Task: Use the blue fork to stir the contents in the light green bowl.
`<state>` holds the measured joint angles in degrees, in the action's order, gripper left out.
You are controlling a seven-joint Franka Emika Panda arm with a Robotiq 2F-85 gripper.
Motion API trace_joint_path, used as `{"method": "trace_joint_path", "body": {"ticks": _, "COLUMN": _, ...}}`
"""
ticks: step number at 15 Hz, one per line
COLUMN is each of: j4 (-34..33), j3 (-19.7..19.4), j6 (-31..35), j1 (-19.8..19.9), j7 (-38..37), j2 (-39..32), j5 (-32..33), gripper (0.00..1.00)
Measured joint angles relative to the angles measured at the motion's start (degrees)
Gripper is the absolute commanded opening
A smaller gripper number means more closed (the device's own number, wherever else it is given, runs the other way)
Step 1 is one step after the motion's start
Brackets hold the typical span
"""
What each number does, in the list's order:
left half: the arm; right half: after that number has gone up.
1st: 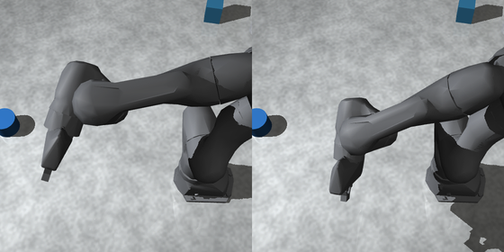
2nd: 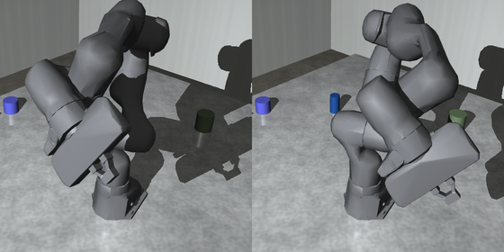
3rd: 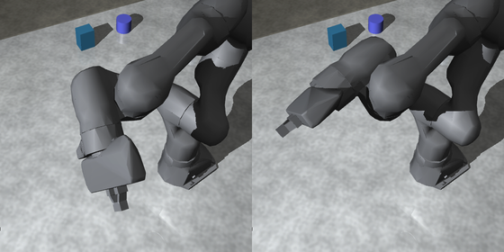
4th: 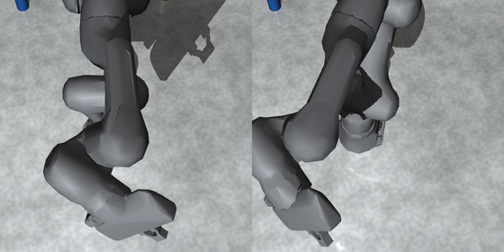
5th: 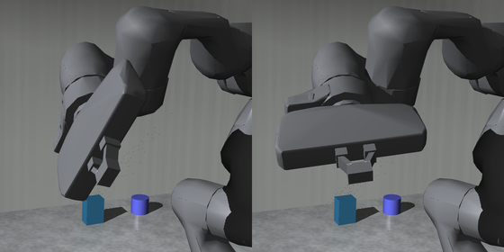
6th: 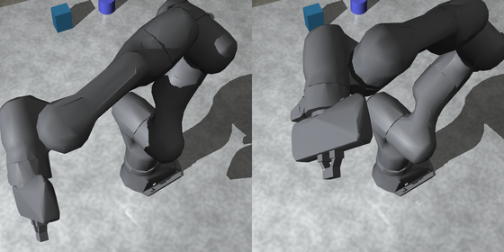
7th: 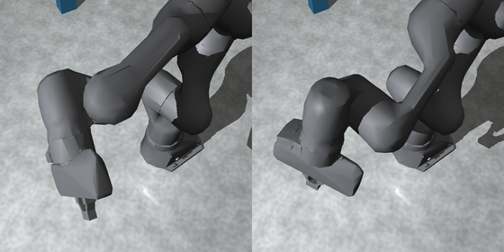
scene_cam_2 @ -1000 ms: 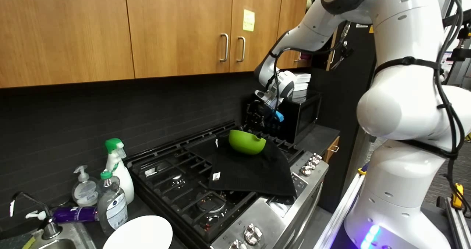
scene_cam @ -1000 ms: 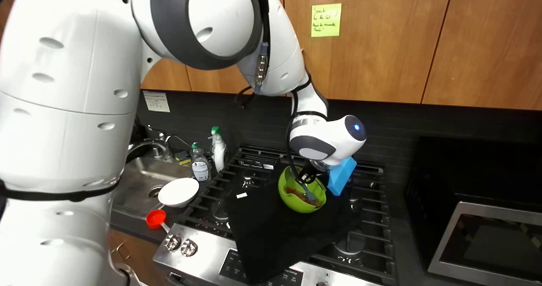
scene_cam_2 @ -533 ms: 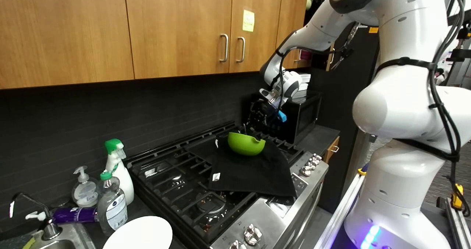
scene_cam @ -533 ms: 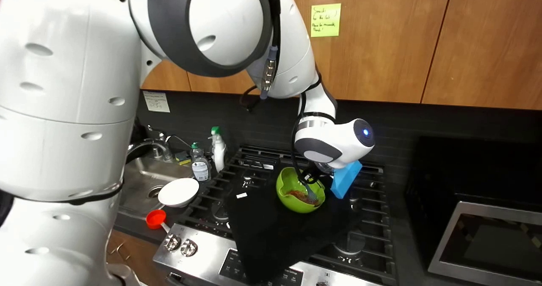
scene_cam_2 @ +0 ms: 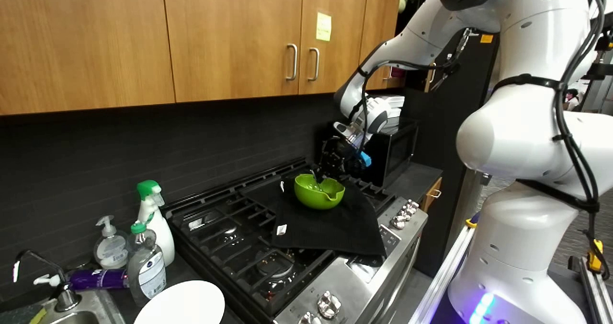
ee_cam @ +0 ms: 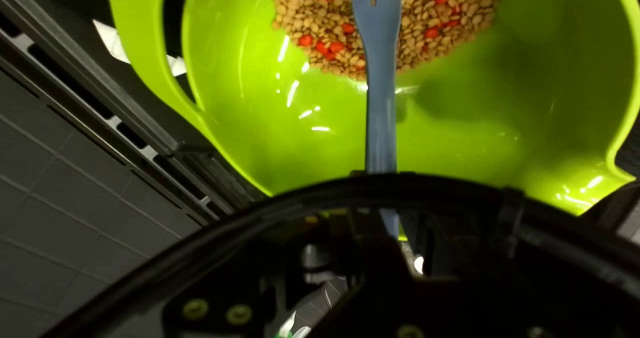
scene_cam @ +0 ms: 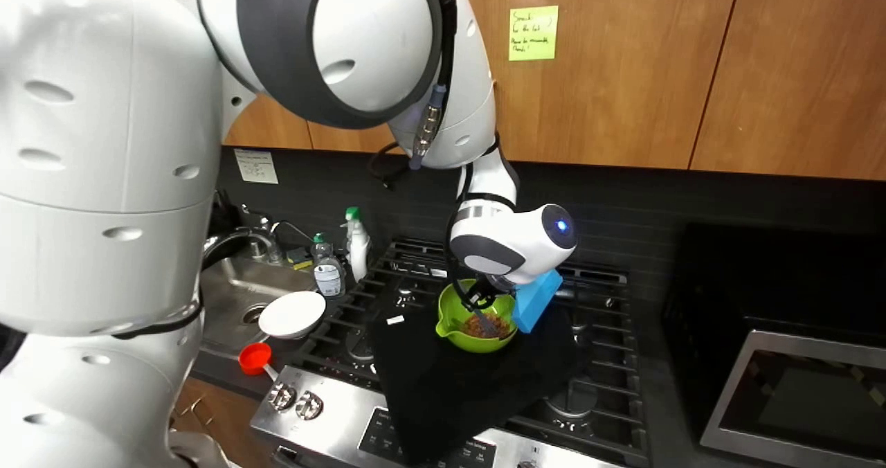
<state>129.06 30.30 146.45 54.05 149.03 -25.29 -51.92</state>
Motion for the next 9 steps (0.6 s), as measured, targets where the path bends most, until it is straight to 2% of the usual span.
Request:
{"method": "trace_joint_path", "body": {"ticks": 5, "j4": 3.56, "j3": 5.96, "j6": 3.22, "j1": 4.43, "j7": 0.02, "j2": 0.04, "j5": 0.05, "gripper": 0.05}}
{"method": "trace_joint_path", "body": {"ticks": 9, "j4": 6.23, "j3": 9.34, "j6": 5.98, "j1": 4.99, "j7": 0.05, "j2": 0.04, "j5": 1.26, "gripper": 0.05}}
